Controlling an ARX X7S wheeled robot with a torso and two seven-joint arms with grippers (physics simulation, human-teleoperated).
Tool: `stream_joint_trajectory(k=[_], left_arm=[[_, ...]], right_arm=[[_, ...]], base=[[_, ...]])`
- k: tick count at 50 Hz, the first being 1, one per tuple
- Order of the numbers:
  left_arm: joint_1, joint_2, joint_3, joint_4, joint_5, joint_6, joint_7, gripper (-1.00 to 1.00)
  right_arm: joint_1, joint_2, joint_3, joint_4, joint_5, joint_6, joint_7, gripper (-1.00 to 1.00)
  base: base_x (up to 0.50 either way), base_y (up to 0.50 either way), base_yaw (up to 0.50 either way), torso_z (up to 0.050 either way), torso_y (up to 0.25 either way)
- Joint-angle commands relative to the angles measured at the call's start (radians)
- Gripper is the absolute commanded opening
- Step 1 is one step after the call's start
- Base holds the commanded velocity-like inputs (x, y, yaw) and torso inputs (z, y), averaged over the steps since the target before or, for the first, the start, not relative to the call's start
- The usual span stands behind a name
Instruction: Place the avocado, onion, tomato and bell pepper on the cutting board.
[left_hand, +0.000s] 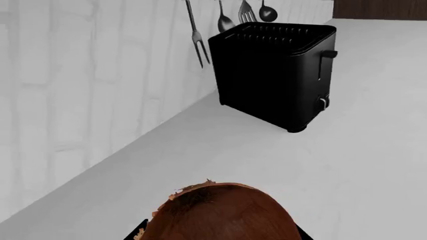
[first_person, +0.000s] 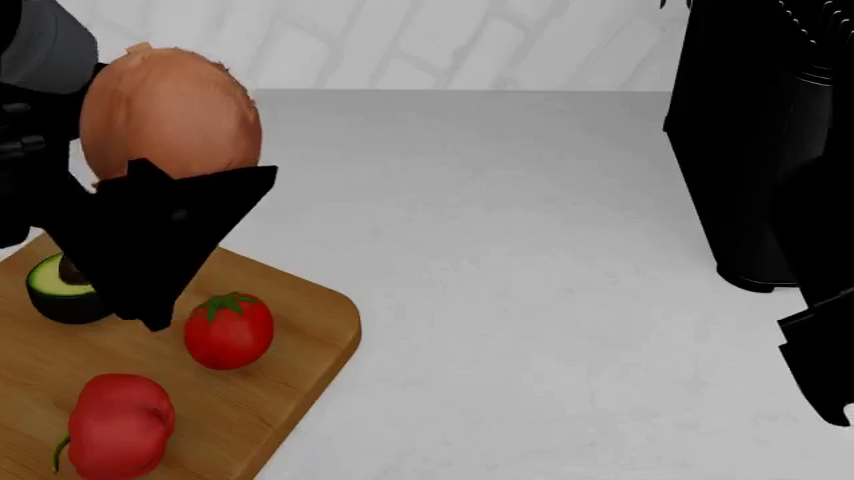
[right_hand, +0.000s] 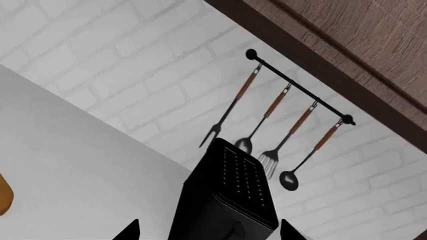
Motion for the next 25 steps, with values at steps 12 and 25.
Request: stream_joint_trajectory(k=[12, 25], left_arm=[[0.053, -0.088, -0.004, -0.119, 0.215, 0.01, 0.124, -1.0], [0.091, -0.172, -0.008, -0.1, 0.274, 0.039, 0.127, -1.0]], right_arm=[[-0.061, -0.018, 0.083, 0.003, -0.103, -0.003, -0.096, 1.0], [-0.082, -0.029, 0.102, 0.014, -0.147, 0.005, -0.129, 1.0]], base=[[0.0, 0.0, 0.0, 0.0, 0.001], [0.0, 0.0, 0.0, 0.0, 0.0]])
